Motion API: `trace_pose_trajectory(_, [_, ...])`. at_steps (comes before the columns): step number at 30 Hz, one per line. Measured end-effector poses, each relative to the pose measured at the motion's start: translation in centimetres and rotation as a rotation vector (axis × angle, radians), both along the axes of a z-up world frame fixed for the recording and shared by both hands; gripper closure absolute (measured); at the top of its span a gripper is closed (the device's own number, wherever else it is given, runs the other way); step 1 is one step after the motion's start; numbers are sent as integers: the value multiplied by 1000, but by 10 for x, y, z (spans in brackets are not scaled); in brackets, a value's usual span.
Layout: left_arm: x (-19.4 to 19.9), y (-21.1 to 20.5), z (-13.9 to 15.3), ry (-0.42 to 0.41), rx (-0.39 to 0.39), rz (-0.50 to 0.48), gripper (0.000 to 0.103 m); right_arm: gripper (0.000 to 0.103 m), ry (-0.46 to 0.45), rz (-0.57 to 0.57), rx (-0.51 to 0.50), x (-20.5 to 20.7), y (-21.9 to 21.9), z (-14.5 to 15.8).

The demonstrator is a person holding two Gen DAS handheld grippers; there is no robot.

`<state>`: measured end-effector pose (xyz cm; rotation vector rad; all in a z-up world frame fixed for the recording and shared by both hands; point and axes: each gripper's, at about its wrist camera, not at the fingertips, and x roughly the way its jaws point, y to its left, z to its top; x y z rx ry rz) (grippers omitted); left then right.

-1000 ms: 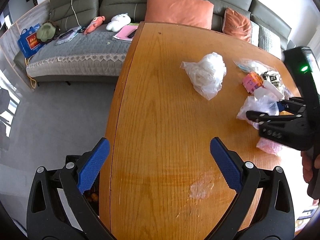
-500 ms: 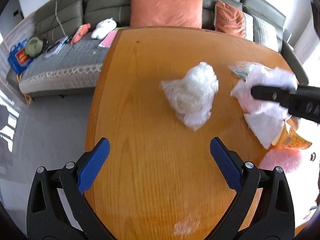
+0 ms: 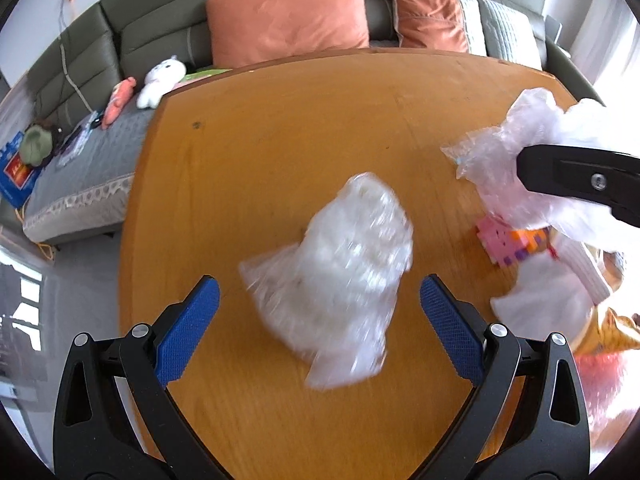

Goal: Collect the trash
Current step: 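Grasp a clear plastic bag with right gripper while left grasps white bag, then carry both plastic bags to the black bin and release them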

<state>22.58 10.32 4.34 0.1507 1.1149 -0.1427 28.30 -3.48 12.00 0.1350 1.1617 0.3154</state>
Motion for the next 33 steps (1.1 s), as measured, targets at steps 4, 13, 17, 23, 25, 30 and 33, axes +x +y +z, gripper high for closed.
trace_pose_trajectory(4, [11, -6, -12, 29, -2, -5, 42, 66, -3, -14, 5, 1, -3, 2])
trace_pose_trajectory(13, [-16, 7, 1, 7, -82, 20, 50, 66, -9, -1, 20, -11, 5, 12])
trace_pose_trajectory(17, [-40, 22, 13, -6, -127, 68, 50, 66, -11, 19, 32, -22, 16, 20])
trace_pose_trajectory(23, [-83, 47, 34, -51, -150, 127, 50, 66, -22, 82, 28, -55, 48, 35])
trace_pose_trajectory(25, [-100, 58, 39, -63, -148, 153, 50, 66, -23, 110, 27, -68, 61, 38])
trace_pose_trajectory(30, [-139, 92, 47, -85, -149, 222, 50, 66, -5, 182, 31, -96, 97, 40])
trace_pose_trajectory(33, [-165, 114, 50, -98, -138, 268, 50, 66, 15, 238, 42, -114, 122, 36])
